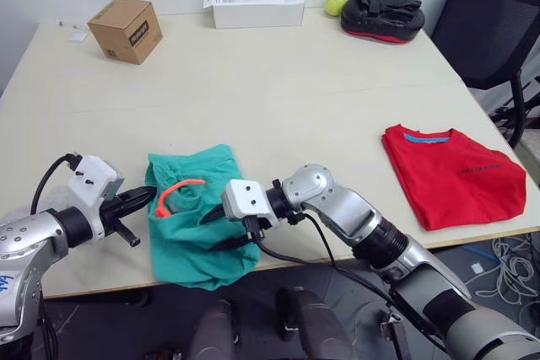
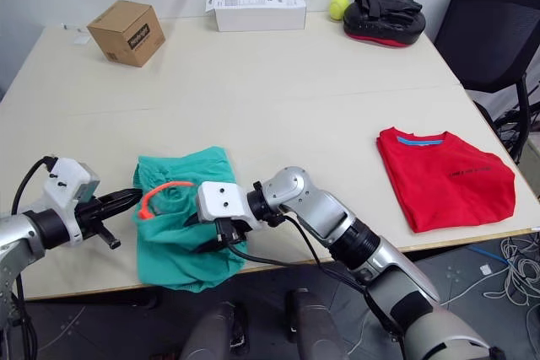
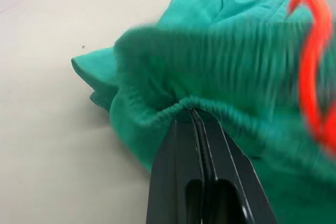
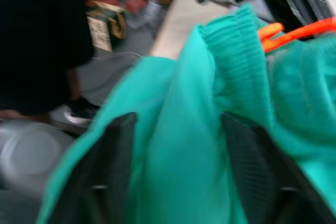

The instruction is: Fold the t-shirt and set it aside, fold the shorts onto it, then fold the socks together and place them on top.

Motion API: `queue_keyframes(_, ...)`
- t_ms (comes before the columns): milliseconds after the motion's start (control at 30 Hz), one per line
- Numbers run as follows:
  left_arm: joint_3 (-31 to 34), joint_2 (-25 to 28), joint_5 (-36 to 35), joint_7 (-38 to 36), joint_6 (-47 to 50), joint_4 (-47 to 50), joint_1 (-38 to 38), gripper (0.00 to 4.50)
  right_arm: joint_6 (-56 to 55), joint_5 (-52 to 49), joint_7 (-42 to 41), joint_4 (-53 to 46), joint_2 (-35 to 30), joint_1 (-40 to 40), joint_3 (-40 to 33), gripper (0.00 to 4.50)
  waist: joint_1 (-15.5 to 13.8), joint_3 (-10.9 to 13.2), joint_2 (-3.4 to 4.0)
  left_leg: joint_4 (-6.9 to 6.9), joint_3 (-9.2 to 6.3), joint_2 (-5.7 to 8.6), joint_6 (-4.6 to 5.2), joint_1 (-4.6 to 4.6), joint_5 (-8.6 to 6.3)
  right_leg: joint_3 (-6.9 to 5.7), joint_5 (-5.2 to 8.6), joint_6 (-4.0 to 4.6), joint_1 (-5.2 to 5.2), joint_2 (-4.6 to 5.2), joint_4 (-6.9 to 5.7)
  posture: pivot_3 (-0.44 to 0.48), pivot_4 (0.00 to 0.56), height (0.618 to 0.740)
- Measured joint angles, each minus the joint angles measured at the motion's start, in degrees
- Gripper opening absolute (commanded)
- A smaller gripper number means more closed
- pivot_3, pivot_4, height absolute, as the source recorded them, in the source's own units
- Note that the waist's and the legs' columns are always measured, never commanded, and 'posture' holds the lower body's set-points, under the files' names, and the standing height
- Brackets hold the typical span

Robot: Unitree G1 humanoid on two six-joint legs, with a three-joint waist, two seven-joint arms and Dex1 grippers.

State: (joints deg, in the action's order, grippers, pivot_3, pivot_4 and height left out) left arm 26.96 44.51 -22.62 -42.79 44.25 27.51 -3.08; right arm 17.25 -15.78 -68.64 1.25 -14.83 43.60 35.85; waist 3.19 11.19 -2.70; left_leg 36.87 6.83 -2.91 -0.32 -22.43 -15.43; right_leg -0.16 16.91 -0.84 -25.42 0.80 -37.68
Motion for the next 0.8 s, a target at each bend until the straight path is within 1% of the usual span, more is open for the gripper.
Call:
queue_keyframes(33, 0.1, 1.1, -0.1, -0.3, -0.4, -1.4, 0.5, 0.00, 0.3, -1.3, -1.3, -1.0, -0.2, 0.0, -1.0, 3.79, 0.0, 0.0, 0.00, -0.02, -0.05, -0.02, -0.04, 0.00, 0.00, -0.08, 0.03, 0.05, 0.00, 0.00, 0.00, 0.000, 0.150, 0.740)
queue_keyframes(133, 0.8, 3.8, -1.3, -1.6, -0.8, -5.6, 4.0, 0.00, 1.2, -5.4, -5.2, -4.2, -2.0, 0.0, -4.8, 3.79, 0.0, 0.0, 0.00, -0.06, -0.12, -0.07, -0.13, 0.02, 0.01, -0.23, 0.08, 0.14, 0.00, 0.00, 0.00, 0.000, 0.150, 0.740)
queue_keyframes(200, 2.6, 5.1, -4.2, -3.2, -0.2, -8.3, 7.8, 0.00, 3.3, -8.1, -6.9, -5.4, -4.1, 0.1, -7.8, 3.79, -0.1, 0.0, -0.01, -0.05, -0.14, -0.07, -0.15, -0.02, 0.02, -0.32, 0.11, 0.19, -0.01, 0.02, -0.01, 0.000, 0.150, 0.740)
queue_keyframes(267, 4.1, 7.2, -8.6, -5.5, 2.2, -9.9, 12.4, 0.00, 6.0, -10.6, -7.3, -6.0, -5.8, 0.3, -11.4, 3.79, -0.1, 0.0, -0.01, -0.06, -0.15, -0.06, -0.16, -0.02, 0.02, -0.45, 0.12, 0.21, -0.01, 0.12, -0.01, 0.000, 0.150, 0.740)
queue_keyframes(333, 2.9, 10.3, -14.5, -8.8, 5.8, -9.6, 19.2, 0.00, 9.1, -12.0, -5.2, -6.1, -6.8, 0.5, -15.2, 3.79, -0.1, 0.0, -0.01, -0.10, -0.16, -0.04, -0.18, -0.02, 0.02, -0.55, 0.13, 0.23, -0.01, 0.18, -0.01, 0.000, 0.150, 0.740)
queue_keyframes(367, 1.2, 11.3, -16.1, -9.8, 6.5, -8.8, 22.1, 0.00, 9.6, -11.9, -4.1, -6.0, -7.0, 0.5, -16.2, 3.42, -0.1, 0.0, 0.00, -0.14, -0.16, -0.01, -0.18, 0.00, 0.02, -0.55, 0.13, 0.23, 0.00, 0.21, -0.01, 0.000, 0.150, 0.740)
queue_keyframes(400, -1.3, 12.3, -17.4, -10.7, 7.0, -7.3, 24.5, 0.00, 9.9, -11.3, -3.0, -5.7, -7.2, 0.6, -16.5, 3.19, -0.1, 0.0, 0.00, -0.24, -0.15, 0.04, -0.18, 0.02, 0.03, -0.54, 0.13, 0.23, 0.00, 0.24, 0.00, 0.000, 0.150, 0.740)
queue_keyframes(433, -4.6, 12.6, -17.8, -11.8, 7.0, -6.1, 26.6, 0.00, 9.8, -10.4, -2.1, -5.5, -7.3, 0.4, -16.5, 2.82, 0.0, 0.0, 0.02, -0.35, -0.10, 0.10, -0.17, 0.06, 0.05, -0.52, 0.13, 0.23, 0.00, 0.28, 0.00, 0.000, 0.150, 0.740)
queue_keyframes(467, -7.1, 12.7, -17.8, -12.5, 6.9, -5.3, 27.6, 0.00, 9.6, -9.6, -1.6, -5.3, -7.4, 0.2, -16.3, 2.56, 0.1, 0.0, 0.04, -0.39, -0.06, 0.11, -0.17, 0.07, 0.06, -0.50, 0.13, 0.23, -0.01, 0.27, 0.00, 0.000, 0.150, 0.740)
queue_keyframes(533, -15.7, 12.6, -16.8, -14.4, 5.8, -4.2, 30.0, 0.00, 8.9, -7.2, 0.0, -5.0, -7.4, -0.9, -16.0, 1.81, 0.1, 0.0, 0.03, -0.47, -0.03, 0.10, -0.21, 0.06, 0.09, -0.48, 0.14, 0.23, -0.05, 0.19, 0.01, 0.000, 0.150, 0.740)
queue_keyframes(567, -19.3, 12.5, -15.7, -14.9, 5.3, -3.5, 30.6, 0.00, 8.9, -6.5, 0.6, -4.9, -7.2, -1.5, -15.9, 1.45, 0.1, 0.0, 0.04, -0.48, -0.02, 0.08, -0.23, 0.05, 0.10, -0.46, 0.14, 0.22, -0.07, 0.14, 0.01, 0.000, 0.150, 0.740)
queue_keyframes(633, -26.3, 13.0, -11.2, -15.6, 2.3, -3.4, 31.1, 0.00, 8.6, -5.2, 1.8, -4.8, -6.7, -2.1, -15.5, 0.75, 0.3, 0.0, 0.04, -0.49, 0.06, 0.00, -0.30, 0.06, 0.10, -0.33, 0.15, 0.22, -0.11, -0.04, 0.02, 0.000, 0.150, 0.740)
queue_keyframes(667, -30.3, 14.7, -6.6, -15.8, -0.8, -3.8, 30.1, 0.00, 7.9, -4.1, 2.4, -4.8, -6.1, -2.1, -14.9, 0.38, 0.5, 0.0, 0.04, -0.51, 0.10, -0.08, -0.39, 0.08, 0.13, -0.27, 0.16, 0.22, -0.12, -0.17, 0.04, 0.000, 0.150, 0.740)
queue_keyframes(700, -32.4, 16.2, -3.6, -16.0, -2.6, -4.5, 28.6, 0.00, 7.5, -3.5, 2.9, -4.8, -5.7, -2.2, -14.3, 0.02, 0.8, 0.0, 0.04, -0.54, 0.11, -0.11, -0.44, 0.13, 0.15, -0.23, 0.17, 0.23, -0.12, -0.22, 0.04, 0.000, 0.150, 0.740)
queue_keyframes(733, -33.9, 18.0, -0.9, -16.5, -4.8, -6.0, 26.1, 0.00, 7.1, -2.5, 3.6, -4.8, -5.0, -2.4, -13.5, 0.02, 1.3, 0.0, 0.04, -0.62, 0.11, -0.14, -0.57, 0.17, 0.23, -0.22, 0.20, 0.28, -0.14, -0.26, 0.01, 0.000, 0.150, 0.740)
queue_keyframes(800, -33.1, 20.1, 0.8, -17.5, -6.3, -7.6, 20.9, 0.00, 6.2, -0.8, 4.7, -4.1, -3.9, -2.8, -12.5, 0.02, 1.6, 0.0, 0.02, -0.64, 0.08, -0.20, -0.67, 0.16, 0.31, -0.23, 0.26, 0.39, -0.20, -0.31, -0.11, 0.000, 0.150, 0.740)
